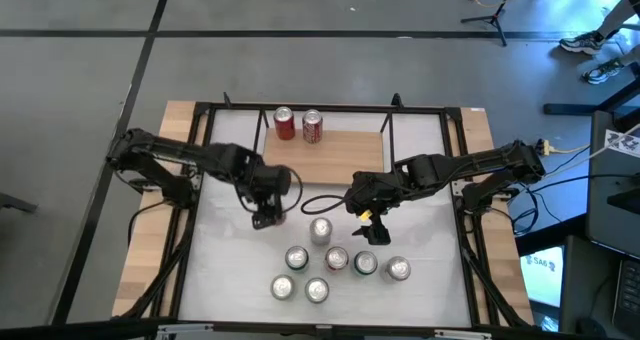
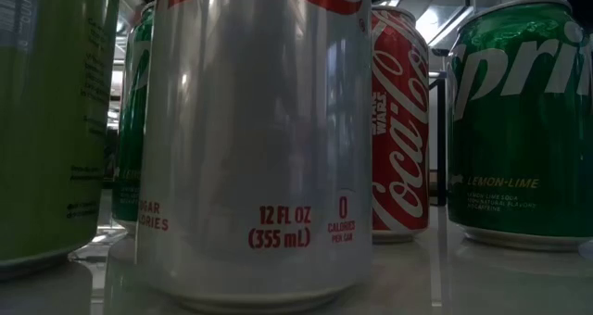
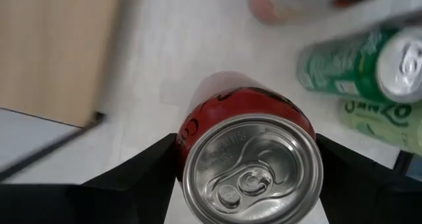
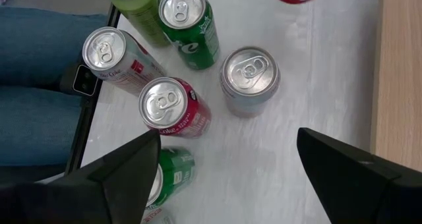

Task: Place canned beverage on shelf
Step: Put the red soda can on the shelf aligned with the other red soda can

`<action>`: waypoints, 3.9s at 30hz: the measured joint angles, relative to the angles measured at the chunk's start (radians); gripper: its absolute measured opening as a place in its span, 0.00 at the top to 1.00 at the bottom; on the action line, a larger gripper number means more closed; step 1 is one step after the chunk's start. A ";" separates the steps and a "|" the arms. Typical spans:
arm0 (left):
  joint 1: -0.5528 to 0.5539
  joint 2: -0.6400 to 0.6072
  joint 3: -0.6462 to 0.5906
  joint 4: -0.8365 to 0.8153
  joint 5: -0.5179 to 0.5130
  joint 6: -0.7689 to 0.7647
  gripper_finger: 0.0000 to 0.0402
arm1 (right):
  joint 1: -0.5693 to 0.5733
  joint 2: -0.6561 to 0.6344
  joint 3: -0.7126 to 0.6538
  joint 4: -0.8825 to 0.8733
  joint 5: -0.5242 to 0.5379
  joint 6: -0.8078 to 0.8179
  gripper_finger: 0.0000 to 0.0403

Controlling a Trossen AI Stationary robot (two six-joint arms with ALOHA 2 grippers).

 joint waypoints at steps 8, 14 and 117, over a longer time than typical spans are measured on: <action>0.160 -0.002 0.112 -0.017 -0.017 0.158 0.30 | 0.000 0.000 0.000 0.000 0.000 0.000 0.13; 0.299 -0.002 0.124 -0.020 -0.017 0.278 0.30 | 0.000 0.000 0.000 0.000 0.000 0.000 0.13; 0.552 0.215 0.094 0.052 -0.066 0.615 0.16 | 0.000 0.000 0.000 0.014 0.000 -0.001 0.13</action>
